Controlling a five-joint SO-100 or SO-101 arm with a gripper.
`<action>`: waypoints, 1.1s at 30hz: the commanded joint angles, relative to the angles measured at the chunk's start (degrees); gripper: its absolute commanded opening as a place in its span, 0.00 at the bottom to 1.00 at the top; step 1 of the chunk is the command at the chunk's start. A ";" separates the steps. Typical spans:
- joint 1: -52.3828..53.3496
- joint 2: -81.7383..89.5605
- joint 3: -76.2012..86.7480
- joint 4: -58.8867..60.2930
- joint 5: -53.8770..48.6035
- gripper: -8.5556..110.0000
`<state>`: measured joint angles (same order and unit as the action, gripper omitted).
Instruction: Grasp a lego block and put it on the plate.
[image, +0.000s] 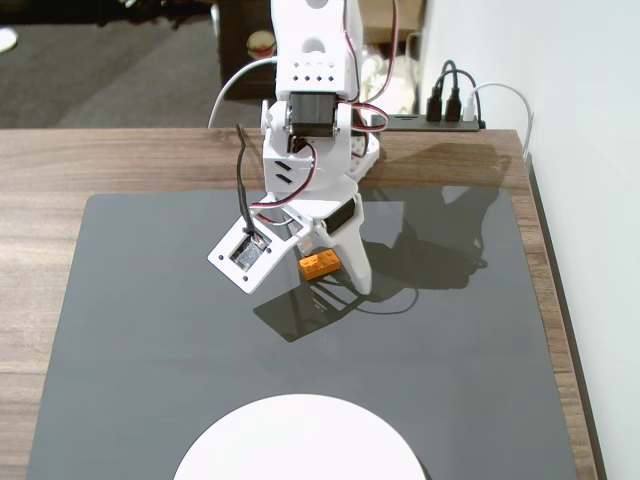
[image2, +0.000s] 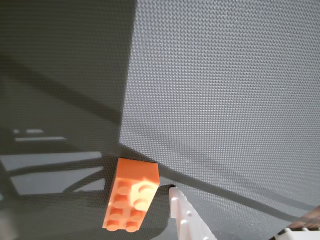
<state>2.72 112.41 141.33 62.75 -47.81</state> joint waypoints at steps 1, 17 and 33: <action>-0.44 0.09 -0.09 -0.53 0.26 0.32; -0.70 0.44 0.00 -0.70 0.88 0.20; -1.67 1.14 -0.88 0.62 2.29 0.16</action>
<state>1.32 112.76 141.15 62.58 -45.62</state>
